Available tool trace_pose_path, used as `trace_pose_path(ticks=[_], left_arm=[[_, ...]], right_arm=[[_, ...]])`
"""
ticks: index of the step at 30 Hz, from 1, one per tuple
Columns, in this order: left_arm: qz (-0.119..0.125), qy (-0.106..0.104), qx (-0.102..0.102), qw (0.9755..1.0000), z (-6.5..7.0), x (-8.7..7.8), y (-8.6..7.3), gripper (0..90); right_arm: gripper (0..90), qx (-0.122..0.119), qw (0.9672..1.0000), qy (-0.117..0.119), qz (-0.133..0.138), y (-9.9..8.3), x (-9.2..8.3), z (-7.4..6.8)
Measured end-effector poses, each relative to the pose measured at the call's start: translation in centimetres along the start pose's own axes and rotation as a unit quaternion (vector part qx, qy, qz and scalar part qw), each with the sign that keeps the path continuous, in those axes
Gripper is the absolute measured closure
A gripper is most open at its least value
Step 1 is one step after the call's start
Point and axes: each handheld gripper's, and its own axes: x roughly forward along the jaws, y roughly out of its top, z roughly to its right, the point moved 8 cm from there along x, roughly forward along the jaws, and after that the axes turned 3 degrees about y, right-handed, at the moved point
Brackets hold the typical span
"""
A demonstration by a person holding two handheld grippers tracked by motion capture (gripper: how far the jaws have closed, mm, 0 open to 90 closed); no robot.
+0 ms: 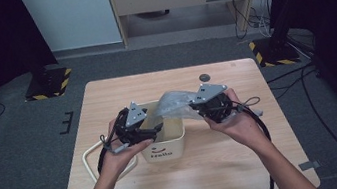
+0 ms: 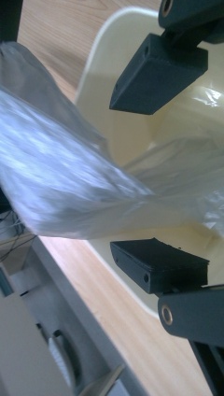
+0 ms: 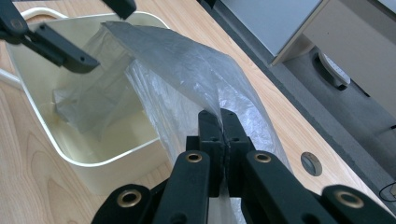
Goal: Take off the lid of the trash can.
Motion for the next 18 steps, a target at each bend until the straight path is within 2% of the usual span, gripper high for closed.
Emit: trace_pose_path(ticks=[5,9,13,18], left_arm=[[0.015,-0.008,0.018,0.9997,0.5,-0.4,1.9,30.9],[0.023,-0.02,0.033,0.999,0.9,0.1,2.9,38.3],[0.01,-0.03,0.039,0.9987,1.1,1.0,3.1,52.3],[0.004,-0.043,0.029,0.9986,1.5,1.5,3.3,73.4]], right_arm=[[90.0,0.0,1.0,0.003,-0.005,-0.1,0.1,-0.1],[89.9,-0.002,1.0,0.003,-0.006,-0.1,0.2,-0.1],[89.9,-0.002,0.9999,0.004,-0.009,-0.2,0.1,0.0],[89.5,-0.001,0.9999,0.003,-0.01,-0.4,0.0,0.2]])
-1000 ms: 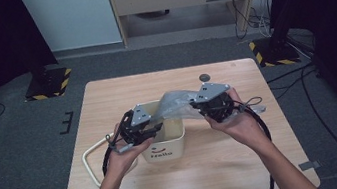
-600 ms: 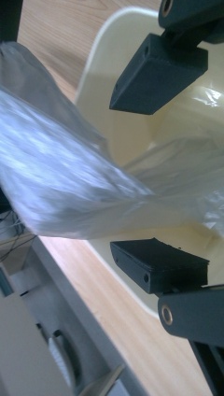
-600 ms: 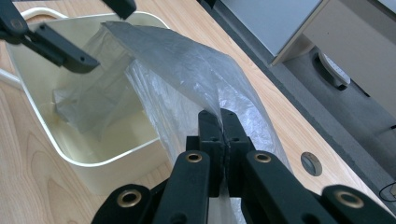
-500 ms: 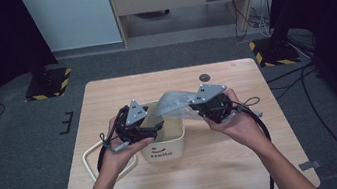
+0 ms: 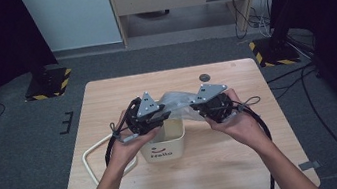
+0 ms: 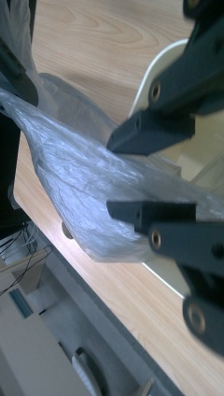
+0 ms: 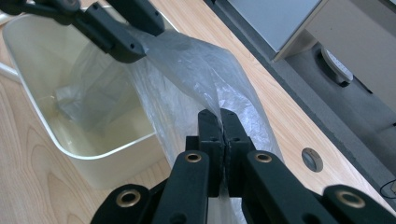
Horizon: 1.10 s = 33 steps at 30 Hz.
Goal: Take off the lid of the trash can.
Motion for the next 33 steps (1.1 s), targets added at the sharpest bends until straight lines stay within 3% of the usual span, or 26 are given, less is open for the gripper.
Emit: trace_pose_path(ticks=[5,10,19,21,24,30,33], left_arm=[[0.002,-0.017,-0.017,0.9997,0.2,-0.3,0.2,88.6],[0.022,-0.031,-0.04,0.9985,0.0,-0.9,0.5,89.6],[0.037,-0.016,-0.058,0.9975,-1.0,-1.8,0.4,90.0],[0.041,-0.017,-0.067,0.9968,-1.1,-2.0,0.2,90.0],[0.034,-0.018,-0.065,0.9972,-1.1,-2.0,-0.3,90.0],[-0.008,-0.022,-0.048,0.9986,0.2,-1.0,-2.2,90.0],[-0.015,-0.028,-0.046,0.9984,0.6,-0.8,-2.7,90.0]], right_arm=[[85.4,-0.001,1.0,-0.002,0.0,-0.3,0.0,0.2],[75.8,-0.003,0.9999,-0.006,-0.01,-1.0,0.4,0.1],[74.2,-0.002,0.9994,-0.007,-0.034,-2.9,1.3,0.0],[81.1,0.004,0.9995,-0.003,-0.032,-3.2,1.2,0.1],[88.5,0.006,0.9996,0.003,-0.028,-3.2,0.7,0.2],[88.9,0.007,0.9997,-0.012,-0.022,-2.6,0.0,0.7],[88.8,0.005,0.9996,-0.022,-0.016,-2.0,-0.3,1.0]])
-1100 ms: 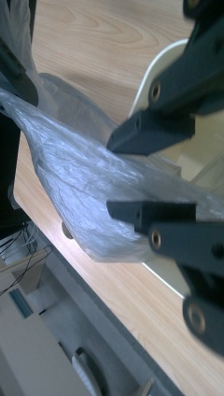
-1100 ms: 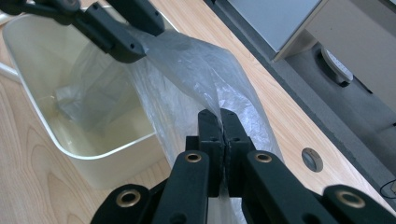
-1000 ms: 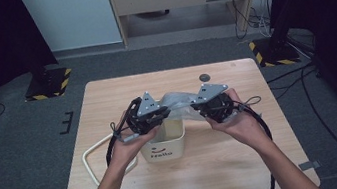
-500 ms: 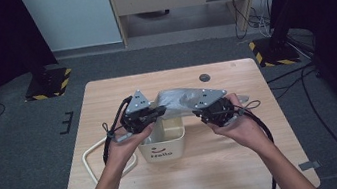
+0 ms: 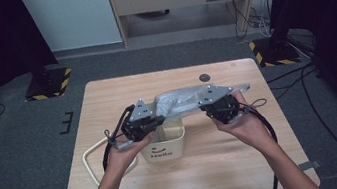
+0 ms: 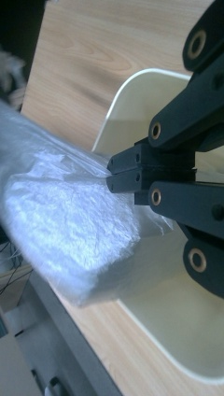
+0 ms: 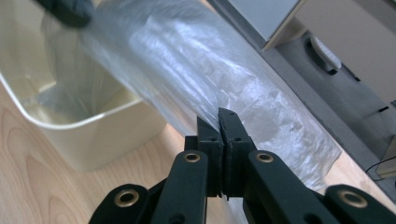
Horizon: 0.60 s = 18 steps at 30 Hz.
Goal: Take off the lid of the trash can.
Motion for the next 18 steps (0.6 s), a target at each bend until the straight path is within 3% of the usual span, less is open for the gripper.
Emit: trace_pose_path(ticks=[4,9,13,18], left_arm=[[-0.005,-0.005,-0.002,1.0,0.1,0.0,-0.3,90.0],[-0.007,0.011,0.008,0.9999,-0.1,-0.4,-0.7,89.7],[0.012,0.023,0.0,0.9997,-0.6,-0.8,-0.3,75.8],[0.026,0.032,0.011,0.9991,-0.7,-0.9,0.7,61.3]], right_arm=[[89.0,-0.004,0.9999,-0.01,0.011,1.1,-0.2,0.0],[89.8,-0.017,0.9998,-0.01,0.001,1.5,0.2,-0.5],[89.8,-0.023,0.9997,-0.005,-0.002,1.6,0.4,-0.9],[89.9,-0.03,0.9995,0.002,-0.01,1.6,0.7,-1.3]])
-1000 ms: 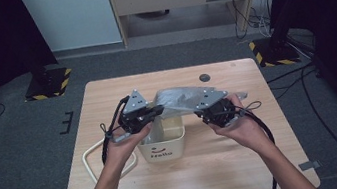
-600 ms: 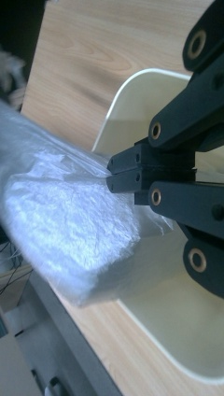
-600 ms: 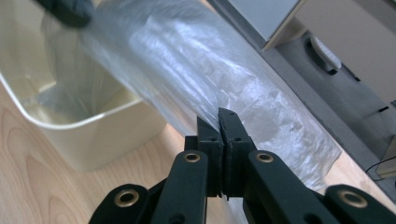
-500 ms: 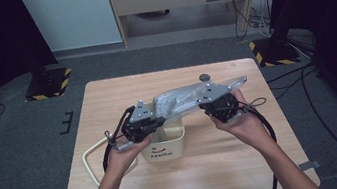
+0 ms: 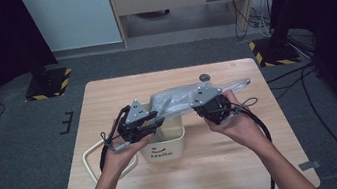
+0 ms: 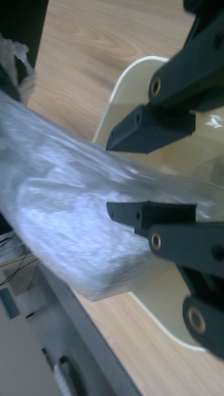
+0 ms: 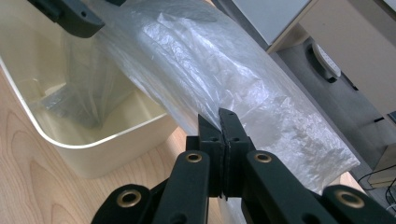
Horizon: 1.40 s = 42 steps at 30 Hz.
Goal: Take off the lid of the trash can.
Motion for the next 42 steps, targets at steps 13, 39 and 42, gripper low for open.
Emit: trace_pose_path(ticks=[13,39,42], left_arm=[[-0.021,-0.009,0.03,0.9993,0.4,1.4,2.1,74.8],[-0.019,-0.003,-0.049,0.9986,-0.9,3.1,2.8,90.0],[-0.02,-0.004,-0.057,0.9982,-0.9,2.8,2.8,90.0]], right_arm=[[89.8,-0.007,0.9999,0.01,-0.01,-0.2,0.2,-0.4],[73.5,-0.019,0.9996,0.018,0.012,-3.3,-1.1,-2.2],[74.2,-0.014,0.9998,0.016,0.005,-4.2,-0.1,-2.1]])
